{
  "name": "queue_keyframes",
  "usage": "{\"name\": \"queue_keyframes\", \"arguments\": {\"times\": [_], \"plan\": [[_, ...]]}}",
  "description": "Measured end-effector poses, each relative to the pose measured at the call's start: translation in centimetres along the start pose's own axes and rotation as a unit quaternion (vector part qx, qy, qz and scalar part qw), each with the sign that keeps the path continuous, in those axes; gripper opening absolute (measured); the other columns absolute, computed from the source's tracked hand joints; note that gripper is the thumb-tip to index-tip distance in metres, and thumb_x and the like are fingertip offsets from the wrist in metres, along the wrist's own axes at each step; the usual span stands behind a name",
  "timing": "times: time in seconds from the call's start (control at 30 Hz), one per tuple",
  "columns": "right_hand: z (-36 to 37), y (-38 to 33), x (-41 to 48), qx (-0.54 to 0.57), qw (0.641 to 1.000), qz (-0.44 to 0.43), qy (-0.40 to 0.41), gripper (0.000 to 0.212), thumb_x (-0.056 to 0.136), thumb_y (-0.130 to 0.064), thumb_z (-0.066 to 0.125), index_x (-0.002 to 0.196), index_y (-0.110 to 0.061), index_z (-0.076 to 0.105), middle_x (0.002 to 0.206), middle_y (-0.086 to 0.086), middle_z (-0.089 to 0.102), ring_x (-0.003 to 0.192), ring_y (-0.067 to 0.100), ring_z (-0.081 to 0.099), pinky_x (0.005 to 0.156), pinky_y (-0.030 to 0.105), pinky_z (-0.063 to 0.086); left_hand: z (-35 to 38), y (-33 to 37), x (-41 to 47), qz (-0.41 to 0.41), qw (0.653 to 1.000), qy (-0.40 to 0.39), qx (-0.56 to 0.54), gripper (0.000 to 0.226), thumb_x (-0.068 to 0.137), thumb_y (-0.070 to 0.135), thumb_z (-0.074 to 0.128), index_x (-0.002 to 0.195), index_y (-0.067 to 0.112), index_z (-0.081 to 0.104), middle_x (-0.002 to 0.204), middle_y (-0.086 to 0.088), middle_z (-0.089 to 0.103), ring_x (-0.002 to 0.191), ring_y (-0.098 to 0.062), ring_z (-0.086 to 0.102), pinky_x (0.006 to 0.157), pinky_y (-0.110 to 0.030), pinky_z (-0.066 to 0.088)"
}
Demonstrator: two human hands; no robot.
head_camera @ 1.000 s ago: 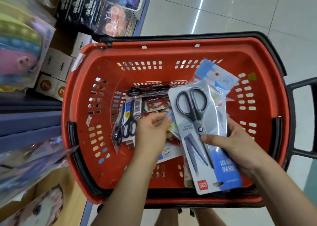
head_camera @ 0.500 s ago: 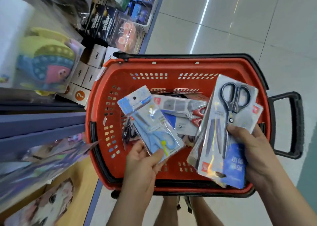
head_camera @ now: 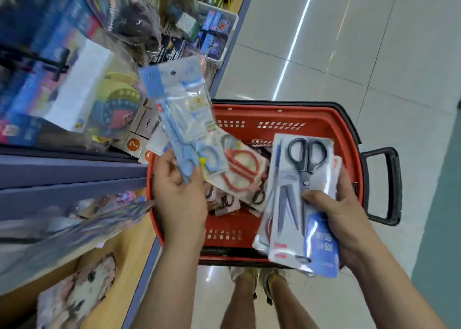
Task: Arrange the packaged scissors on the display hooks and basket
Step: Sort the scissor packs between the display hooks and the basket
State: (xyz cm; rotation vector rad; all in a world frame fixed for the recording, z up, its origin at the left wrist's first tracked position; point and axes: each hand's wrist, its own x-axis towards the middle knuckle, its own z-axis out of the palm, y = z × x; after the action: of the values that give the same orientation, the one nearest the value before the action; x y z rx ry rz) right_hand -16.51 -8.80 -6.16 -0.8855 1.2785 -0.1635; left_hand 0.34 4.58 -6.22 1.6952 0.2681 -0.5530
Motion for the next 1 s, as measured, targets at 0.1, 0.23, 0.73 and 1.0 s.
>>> {"name": "queue_keyframes", "arguments": {"times": [0.1, 0.23, 0.73, 1.0], "plan": [[-1.2, -1.3, -0.4, -0.075, 0.994, -0.085, 0.008, 0.094, 0.088, 0.008, 0.061, 0.144, -0.058, 0.024, 0.11, -0.037, 0.066, 0.086, -0.003, 0.071, 0.064, 0.017, 0.056, -1.6, 3.1, 0.6, 0.06, 0.995, -0.036, 0.067, 0.05, 0.086, -0.007, 0.062, 0.1, 0.04, 0.059, 0.096, 0.006, 0.075, 0.09, -0.015, 0.071, 0.079, -0.042, 0.058], [0.4, -3.9, -1.6, -0.166, 0.979, -0.117, -0.028, 0.054, 0.087, 0.007, 0.061, 0.108, -0.041, 0.072, 0.099, -0.023, 0.073, 0.089, 0.004, 0.069, 0.08, 0.021, 0.056, -0.9, 5.0, -1.5, -0.026, 0.98, -0.18, 0.083, 0.043, 0.088, -0.014, 0.057, 0.097, 0.028, 0.06, 0.077, 0.008, 0.075, 0.073, -0.015, 0.069, 0.068, -0.038, 0.057], [2.5, -13.4, -11.4, -0.168, 0.944, -0.159, -0.235, 0.042, 0.066, -0.021, 0.082, 0.106, -0.028, 0.072, 0.093, -0.014, 0.077, 0.082, 0.002, 0.073, 0.068, 0.013, 0.054, -3.1, 13.6, -14.8, 0.02, 0.983, -0.141, 0.119, 0.043, 0.095, -0.001, 0.057, 0.116, 0.037, 0.052, 0.105, 0.018, 0.069, 0.099, 0.001, 0.066, 0.082, -0.019, 0.054], [4.9, -20.6, -24.2, -0.184, 0.895, -0.209, -0.348, 0.03, 0.078, -0.018, 0.08, 0.106, -0.025, 0.07, 0.098, -0.015, 0.076, 0.096, 0.004, 0.07, 0.081, 0.015, 0.052, -7.5, 25.0, -26.7, 0.131, 0.987, -0.049, 0.08, 0.069, 0.093, 0.0, 0.059, 0.141, 0.044, 0.037, 0.143, 0.014, 0.05, 0.125, -0.002, 0.054, 0.106, -0.041, 0.046]]}}
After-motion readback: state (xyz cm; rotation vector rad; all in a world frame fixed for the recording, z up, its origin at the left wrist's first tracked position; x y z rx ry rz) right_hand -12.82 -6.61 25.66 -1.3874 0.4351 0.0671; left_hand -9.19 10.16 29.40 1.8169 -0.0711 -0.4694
